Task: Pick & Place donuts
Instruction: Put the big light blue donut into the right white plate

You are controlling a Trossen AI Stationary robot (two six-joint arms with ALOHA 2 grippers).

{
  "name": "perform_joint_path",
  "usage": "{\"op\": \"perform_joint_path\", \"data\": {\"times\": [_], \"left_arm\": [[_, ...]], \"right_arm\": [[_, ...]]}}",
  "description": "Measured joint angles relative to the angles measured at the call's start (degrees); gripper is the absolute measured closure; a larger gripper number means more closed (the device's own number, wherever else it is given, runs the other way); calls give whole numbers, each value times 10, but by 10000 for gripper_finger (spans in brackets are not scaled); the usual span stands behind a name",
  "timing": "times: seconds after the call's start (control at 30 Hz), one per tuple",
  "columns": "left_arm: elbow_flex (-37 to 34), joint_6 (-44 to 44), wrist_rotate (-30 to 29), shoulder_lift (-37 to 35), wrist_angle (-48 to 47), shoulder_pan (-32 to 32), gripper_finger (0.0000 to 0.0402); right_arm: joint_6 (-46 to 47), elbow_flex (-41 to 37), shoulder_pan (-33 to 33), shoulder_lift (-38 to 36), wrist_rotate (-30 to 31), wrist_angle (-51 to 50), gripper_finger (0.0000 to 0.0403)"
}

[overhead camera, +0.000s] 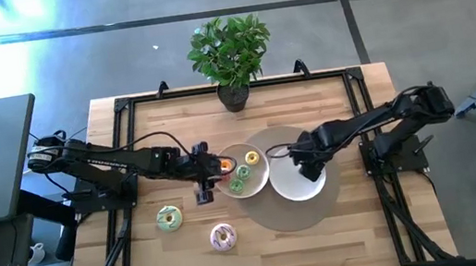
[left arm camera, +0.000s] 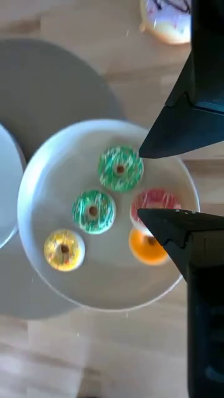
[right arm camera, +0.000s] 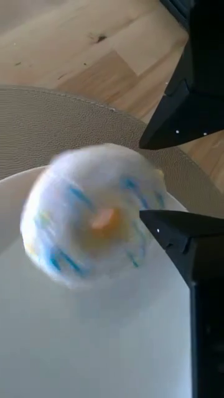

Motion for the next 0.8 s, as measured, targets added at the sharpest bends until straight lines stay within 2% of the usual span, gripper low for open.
{"op": "perform_joint_path", "data": {"times": [0.17, 0.27, 0.33, 0.43, 0.53, 0.6, 0.7, 0.8], "left_arm": [[0, -17, 8, 0, 0, 0, 263], [0, -30, 26, 0, -6, 0, 263], [0, -31, 67, 0, -14, 0, 263], [0, -31, 162, 0, -27, -3, 263], [0, -35, 253, 3, -45, -20, 263], [0, -53, 291, 19, -42, -38, 263], [-1, -75, 282, 29, -60, -78, 263], [0, -81, 236, 41, -103, -120, 263]], "right_arm": [[0, 0, 0, -42, 7, 14, 237], [-4, 0, 2, -65, 9, 56, 241], [-29, 0, 9, -74, 10, 111, 244], [-85, 0, 23, -75, 9, 217, 246], [-139, 0, 38, -67, 7, 336, 243], [-173, 0, 48, -58, 7, 404, 238], [-224, 0, 61, -39, 7, 490, 232], [-272, 0, 70, -18, 7, 546, 229]]}}
